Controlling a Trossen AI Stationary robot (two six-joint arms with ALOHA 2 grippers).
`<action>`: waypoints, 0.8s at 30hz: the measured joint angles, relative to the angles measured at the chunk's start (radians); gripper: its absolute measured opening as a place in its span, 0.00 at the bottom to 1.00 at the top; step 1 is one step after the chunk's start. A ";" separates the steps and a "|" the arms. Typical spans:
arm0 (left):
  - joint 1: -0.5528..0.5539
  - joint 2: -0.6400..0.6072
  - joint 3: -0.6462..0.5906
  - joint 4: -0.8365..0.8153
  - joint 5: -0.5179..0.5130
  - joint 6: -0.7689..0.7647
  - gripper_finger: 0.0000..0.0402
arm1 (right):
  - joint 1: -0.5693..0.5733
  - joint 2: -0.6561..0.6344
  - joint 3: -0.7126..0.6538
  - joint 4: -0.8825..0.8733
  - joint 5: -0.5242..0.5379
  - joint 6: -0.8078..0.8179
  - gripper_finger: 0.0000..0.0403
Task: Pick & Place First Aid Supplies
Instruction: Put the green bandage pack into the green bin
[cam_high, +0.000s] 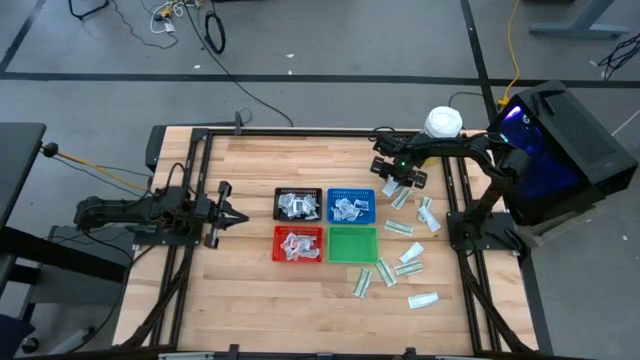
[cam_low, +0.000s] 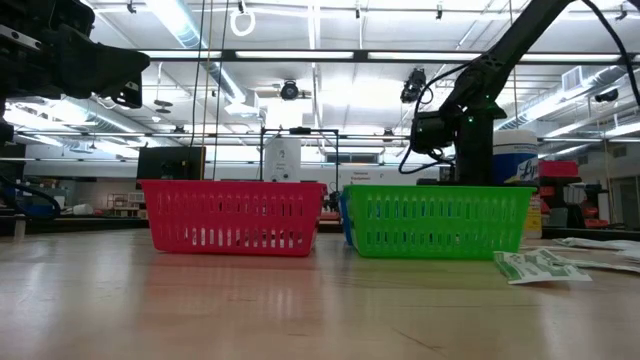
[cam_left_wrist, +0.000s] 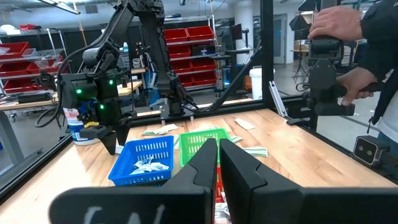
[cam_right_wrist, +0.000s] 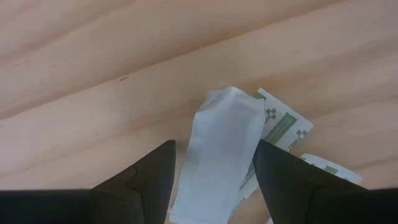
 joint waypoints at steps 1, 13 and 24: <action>0.000 0.000 0.000 0.000 0.000 0.000 0.06 | 0.000 0.000 0.000 0.000 0.000 0.000 0.54; 0.000 0.000 0.000 0.000 0.000 0.000 0.06 | 0.000 0.001 0.000 -0.012 -0.006 -0.003 0.50; 0.000 0.000 0.000 0.000 0.000 0.000 0.06 | 0.000 0.002 -0.002 -0.020 -0.018 -0.022 0.29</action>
